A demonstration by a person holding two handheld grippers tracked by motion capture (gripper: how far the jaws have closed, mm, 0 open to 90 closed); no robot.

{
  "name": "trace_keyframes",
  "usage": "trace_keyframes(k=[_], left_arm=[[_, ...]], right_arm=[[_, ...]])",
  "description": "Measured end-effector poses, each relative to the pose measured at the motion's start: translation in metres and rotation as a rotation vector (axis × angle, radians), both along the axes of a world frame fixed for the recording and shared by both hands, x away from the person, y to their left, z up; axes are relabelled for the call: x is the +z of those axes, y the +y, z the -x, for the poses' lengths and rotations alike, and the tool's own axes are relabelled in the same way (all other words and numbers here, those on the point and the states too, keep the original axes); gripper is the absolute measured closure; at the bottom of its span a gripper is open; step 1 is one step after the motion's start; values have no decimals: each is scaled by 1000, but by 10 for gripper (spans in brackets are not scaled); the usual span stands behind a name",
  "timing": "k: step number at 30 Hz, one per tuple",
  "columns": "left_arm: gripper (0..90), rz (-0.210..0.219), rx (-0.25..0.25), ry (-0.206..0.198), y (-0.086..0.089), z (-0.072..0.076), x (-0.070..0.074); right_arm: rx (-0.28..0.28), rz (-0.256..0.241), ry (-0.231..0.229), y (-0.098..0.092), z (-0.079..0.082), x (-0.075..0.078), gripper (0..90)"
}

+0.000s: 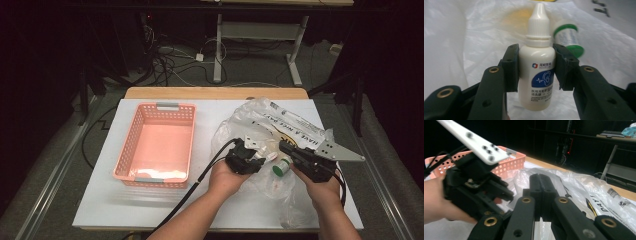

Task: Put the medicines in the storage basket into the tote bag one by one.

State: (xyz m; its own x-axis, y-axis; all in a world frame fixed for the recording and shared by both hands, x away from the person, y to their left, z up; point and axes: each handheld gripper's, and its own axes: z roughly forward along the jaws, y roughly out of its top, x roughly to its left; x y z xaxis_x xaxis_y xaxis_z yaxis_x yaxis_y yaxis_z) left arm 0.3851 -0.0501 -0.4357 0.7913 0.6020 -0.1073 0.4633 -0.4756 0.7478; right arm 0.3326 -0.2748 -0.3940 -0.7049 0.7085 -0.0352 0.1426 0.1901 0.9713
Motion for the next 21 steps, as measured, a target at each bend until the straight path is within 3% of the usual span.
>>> trace_keyframes(k=[6,11,17,21], left_arm=[[577,-19,40,-35,-7,-21,-4],[576,-71,41,-26,-17,-35,-10],[574,-51,36,8,-27,-41,-19],[529,-30,32,-5,-28,-41,-19]], right_arm=[[3,-1,5,1,0,0,900],[-1,-3,9,1,-2,-2,900],[-4,-6,12,0,-2,-2,900],[-3,-3,15,-1,-3,-3,900]])
